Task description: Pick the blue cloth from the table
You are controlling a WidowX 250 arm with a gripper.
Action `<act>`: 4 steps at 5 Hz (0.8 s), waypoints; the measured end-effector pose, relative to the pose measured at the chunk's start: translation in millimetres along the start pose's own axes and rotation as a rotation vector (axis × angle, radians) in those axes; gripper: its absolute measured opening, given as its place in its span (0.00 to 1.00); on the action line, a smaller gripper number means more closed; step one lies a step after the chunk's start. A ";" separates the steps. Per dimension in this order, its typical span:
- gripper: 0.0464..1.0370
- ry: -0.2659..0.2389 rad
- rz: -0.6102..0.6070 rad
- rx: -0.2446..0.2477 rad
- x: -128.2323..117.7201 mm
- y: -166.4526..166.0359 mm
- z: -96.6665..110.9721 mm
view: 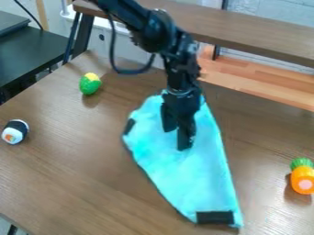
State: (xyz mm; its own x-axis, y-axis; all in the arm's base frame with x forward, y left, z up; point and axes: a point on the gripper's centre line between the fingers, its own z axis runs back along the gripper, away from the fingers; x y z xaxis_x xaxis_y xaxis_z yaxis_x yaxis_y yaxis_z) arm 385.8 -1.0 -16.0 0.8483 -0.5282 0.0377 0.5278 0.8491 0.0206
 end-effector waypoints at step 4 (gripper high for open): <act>0.96 0.000 0.011 0.030 -94.4 49.4 1.1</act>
State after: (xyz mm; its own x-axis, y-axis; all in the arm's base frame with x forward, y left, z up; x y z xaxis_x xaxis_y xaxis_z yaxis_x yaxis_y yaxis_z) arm 331.8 90.8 -17.5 0.8542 -0.5185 0.0382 0.5166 0.8548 0.0505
